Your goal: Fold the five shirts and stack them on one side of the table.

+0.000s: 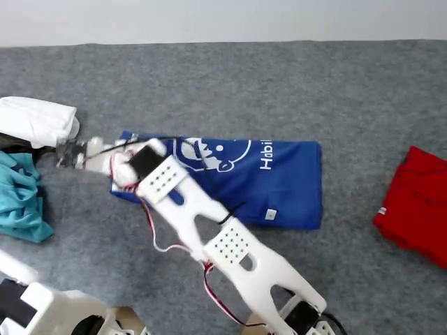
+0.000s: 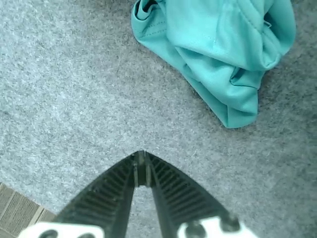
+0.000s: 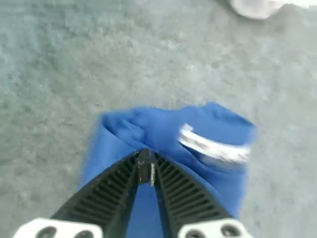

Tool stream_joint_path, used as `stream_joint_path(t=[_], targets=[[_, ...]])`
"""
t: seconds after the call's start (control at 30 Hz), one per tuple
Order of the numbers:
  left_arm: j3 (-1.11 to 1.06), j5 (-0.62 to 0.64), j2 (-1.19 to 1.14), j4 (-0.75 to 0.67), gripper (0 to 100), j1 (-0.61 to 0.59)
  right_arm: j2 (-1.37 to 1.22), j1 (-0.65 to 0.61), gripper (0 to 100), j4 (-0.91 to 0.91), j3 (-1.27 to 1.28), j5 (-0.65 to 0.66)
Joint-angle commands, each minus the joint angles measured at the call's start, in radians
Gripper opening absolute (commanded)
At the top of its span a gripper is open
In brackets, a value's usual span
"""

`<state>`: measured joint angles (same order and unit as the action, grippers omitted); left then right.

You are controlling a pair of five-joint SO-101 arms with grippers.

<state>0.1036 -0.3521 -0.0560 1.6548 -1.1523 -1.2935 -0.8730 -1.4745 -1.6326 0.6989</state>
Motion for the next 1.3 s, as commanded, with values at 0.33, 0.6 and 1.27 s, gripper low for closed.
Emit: stream_joint_path(t=[0.33,0.6,1.27], targets=[[0.002,0.005,0.055,0.008,0,0.000,0.162,0.165,1.5,-0.245,-0.052,-0.098],[0.002,0.005,0.055,0.023,0,0.003,0.182,0.163,1.4,-0.323,-0.052,-0.178],[0.007,-0.002,0.057,0.063,0,-0.014,0.469,0.176,1.6,-0.315,0.674,-0.273]])
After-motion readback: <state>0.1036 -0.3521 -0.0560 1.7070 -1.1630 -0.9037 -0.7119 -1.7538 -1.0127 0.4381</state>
